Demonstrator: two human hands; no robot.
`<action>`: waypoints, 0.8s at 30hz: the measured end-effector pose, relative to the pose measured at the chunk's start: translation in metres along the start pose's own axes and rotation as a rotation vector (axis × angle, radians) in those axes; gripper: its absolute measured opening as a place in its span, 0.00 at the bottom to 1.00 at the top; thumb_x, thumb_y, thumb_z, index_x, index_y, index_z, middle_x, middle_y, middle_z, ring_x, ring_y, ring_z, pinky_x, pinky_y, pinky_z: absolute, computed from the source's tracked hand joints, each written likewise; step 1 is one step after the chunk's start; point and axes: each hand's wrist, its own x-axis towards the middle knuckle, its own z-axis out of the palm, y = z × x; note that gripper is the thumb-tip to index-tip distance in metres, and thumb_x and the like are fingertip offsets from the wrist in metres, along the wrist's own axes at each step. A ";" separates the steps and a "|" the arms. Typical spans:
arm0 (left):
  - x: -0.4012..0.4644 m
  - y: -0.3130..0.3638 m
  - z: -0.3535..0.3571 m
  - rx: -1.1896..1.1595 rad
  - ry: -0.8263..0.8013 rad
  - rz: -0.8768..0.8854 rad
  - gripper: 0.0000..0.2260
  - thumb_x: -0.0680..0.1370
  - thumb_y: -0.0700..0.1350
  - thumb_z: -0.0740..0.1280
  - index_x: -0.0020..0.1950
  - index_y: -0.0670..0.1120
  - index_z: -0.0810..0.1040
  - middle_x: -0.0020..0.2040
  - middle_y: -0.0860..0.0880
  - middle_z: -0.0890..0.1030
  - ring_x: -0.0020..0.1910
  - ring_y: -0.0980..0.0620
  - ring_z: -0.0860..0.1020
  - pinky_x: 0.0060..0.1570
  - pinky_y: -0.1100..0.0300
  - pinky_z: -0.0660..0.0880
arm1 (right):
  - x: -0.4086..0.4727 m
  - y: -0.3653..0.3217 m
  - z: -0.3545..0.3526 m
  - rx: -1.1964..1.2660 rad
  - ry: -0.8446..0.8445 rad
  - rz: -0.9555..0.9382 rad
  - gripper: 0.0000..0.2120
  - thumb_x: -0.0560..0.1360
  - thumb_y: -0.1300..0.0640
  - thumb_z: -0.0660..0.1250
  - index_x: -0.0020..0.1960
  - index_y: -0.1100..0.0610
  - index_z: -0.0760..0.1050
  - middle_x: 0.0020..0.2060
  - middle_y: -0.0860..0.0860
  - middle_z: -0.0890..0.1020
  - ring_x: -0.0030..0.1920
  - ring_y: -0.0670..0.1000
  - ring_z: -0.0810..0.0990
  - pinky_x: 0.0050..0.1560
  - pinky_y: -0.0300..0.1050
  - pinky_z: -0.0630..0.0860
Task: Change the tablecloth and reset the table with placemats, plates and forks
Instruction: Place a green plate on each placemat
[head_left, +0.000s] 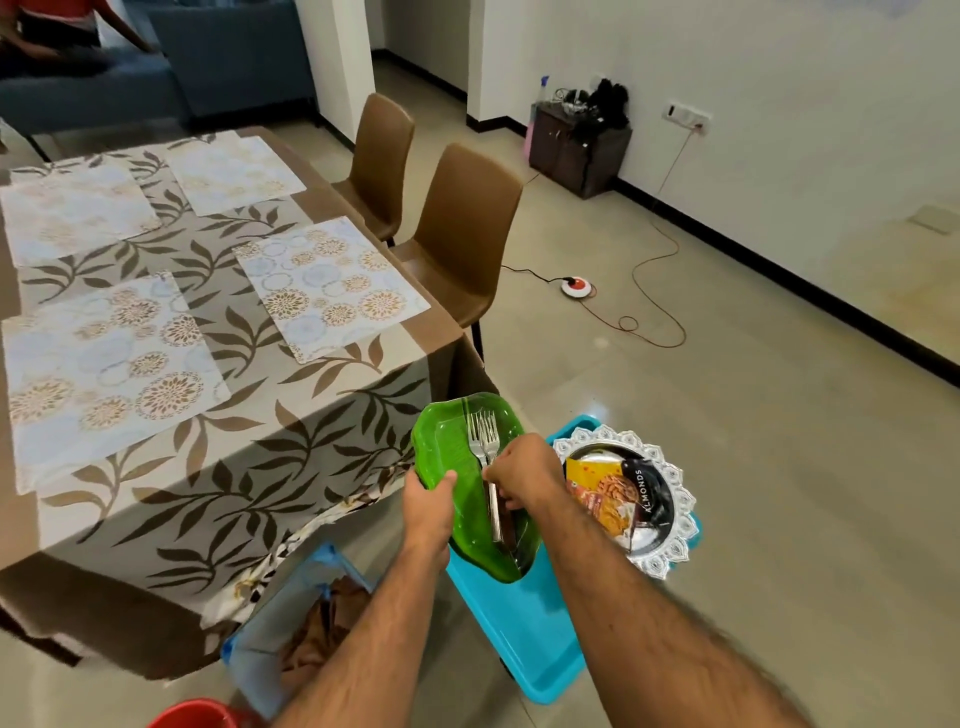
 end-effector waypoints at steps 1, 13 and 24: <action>-0.001 -0.001 0.003 0.004 -0.001 0.003 0.12 0.79 0.41 0.66 0.62 0.45 0.74 0.52 0.44 0.81 0.51 0.46 0.82 0.47 0.50 0.81 | 0.001 0.002 -0.001 -0.014 0.018 -0.005 0.09 0.70 0.55 0.76 0.44 0.59 0.80 0.38 0.55 0.84 0.37 0.55 0.84 0.39 0.52 0.84; -0.010 -0.017 0.045 -0.035 0.012 0.005 0.09 0.79 0.41 0.65 0.59 0.46 0.73 0.52 0.44 0.80 0.51 0.46 0.81 0.50 0.48 0.80 | 0.011 0.029 -0.013 -0.248 0.188 -0.161 0.08 0.74 0.55 0.70 0.53 0.55 0.78 0.49 0.53 0.82 0.49 0.55 0.81 0.42 0.43 0.72; 0.014 -0.060 0.091 0.008 0.054 0.002 0.09 0.79 0.40 0.65 0.59 0.46 0.73 0.52 0.44 0.80 0.50 0.45 0.80 0.51 0.47 0.80 | 0.059 0.069 -0.013 -0.262 0.189 -0.146 0.07 0.74 0.59 0.67 0.52 0.58 0.77 0.51 0.55 0.83 0.53 0.57 0.81 0.51 0.46 0.77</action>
